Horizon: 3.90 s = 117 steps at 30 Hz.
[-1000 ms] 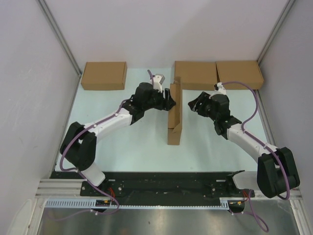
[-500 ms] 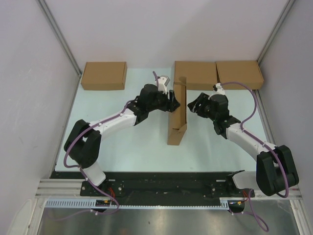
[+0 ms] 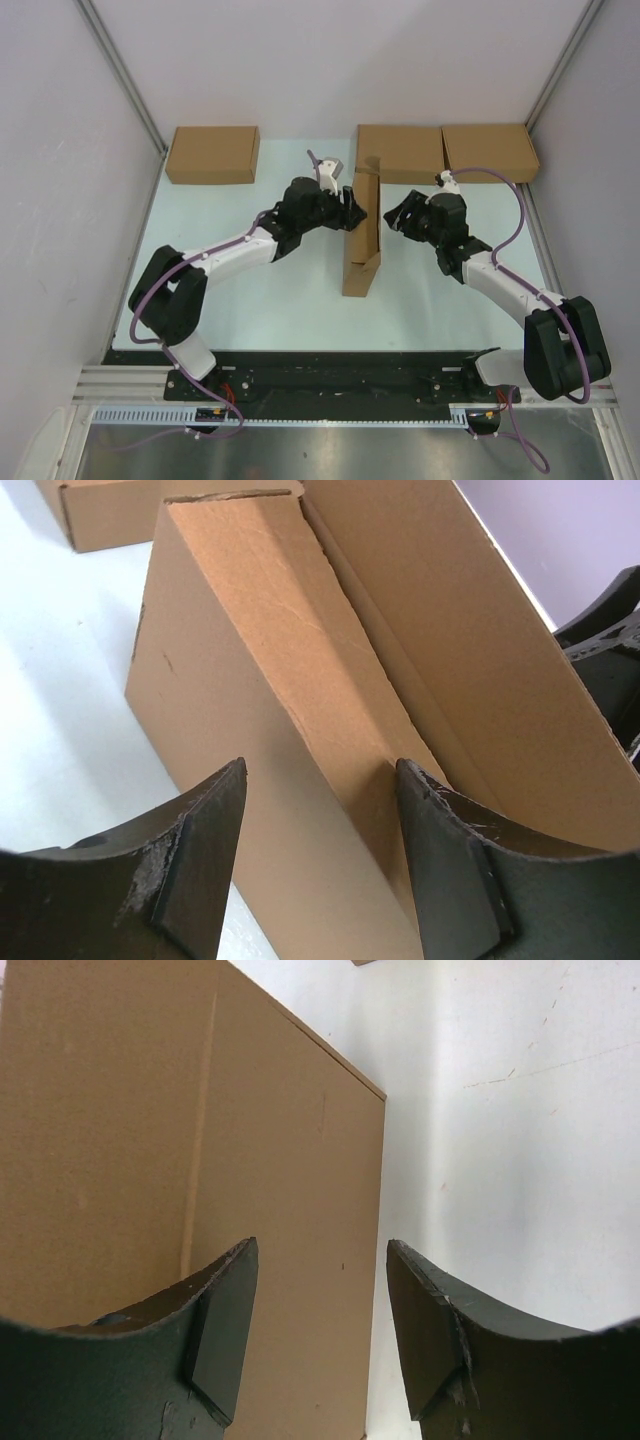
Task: Fold the paper box
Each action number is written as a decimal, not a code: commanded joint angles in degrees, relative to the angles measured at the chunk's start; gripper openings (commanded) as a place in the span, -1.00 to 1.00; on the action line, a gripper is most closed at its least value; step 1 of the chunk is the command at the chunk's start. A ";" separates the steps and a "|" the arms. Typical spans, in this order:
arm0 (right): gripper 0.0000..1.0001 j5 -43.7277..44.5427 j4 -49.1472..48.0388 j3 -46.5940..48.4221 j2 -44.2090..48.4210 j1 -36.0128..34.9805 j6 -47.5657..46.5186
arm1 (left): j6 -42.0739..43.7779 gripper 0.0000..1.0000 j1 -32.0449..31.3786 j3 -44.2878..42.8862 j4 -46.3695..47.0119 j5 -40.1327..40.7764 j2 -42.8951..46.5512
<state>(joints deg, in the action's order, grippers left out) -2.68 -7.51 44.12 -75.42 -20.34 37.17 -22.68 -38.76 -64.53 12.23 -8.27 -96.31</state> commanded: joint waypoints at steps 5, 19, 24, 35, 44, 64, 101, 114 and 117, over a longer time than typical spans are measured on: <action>0.19 0.30 -0.58 1.06 2.03 -0.32 -1.92 | 0.09 0.32 1.15 5.47 -7.48 1.15 1.57; 0.22 4.78 6.01 2.11 11.42 -2.78 -6.40 | -0.53 0.32 2.02 5.56 -8.80 1.77 2.27; 0.18 10.91 16.81 2.03 19.24 -6.54 -10.27 | -0.88 0.32 2.20 6.87 -8.45 1.77 2.36; 0.13 31.84 32.19 -12.21 43.94 -32.13 2.11 | -2.02 0.31 2.29 7.14 -8.36 1.95 1.30; 0.15 34.14 30.54 -12.57 43.96 -35.21 2.21 | -2.20 0.35 2.55 8.11 -7.48 4.23 7.54; 0.17 38.53 31.94 -13.27 39.65 -39.24 3.78 | -1.05 0.40 2.90 3.01 -10.47 4.93 12.55; -0.27 36.79 14.56 -23.11 29.38 -49.53 8.97 | -27.58 0.23 24.00 -33.58 12.99 -26.52 -35.91; -0.43 45.38 -6.98 -26.27 22.78 -57.01 4.31 | -33.84 0.15 21.28 -61.77 11.77 -29.95 -56.09; -0.52 47.67 -13.30 -28.72 20.49 -55.26 6.42 | -32.43 0.08 20.40 -59.14 11.76 -30.57 -55.30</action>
<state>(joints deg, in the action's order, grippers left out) 38.63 -9.17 18.26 -52.88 -77.17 41.82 -55.09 -16.32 -122.93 21.98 -35.11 -152.40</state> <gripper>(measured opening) 0.261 0.559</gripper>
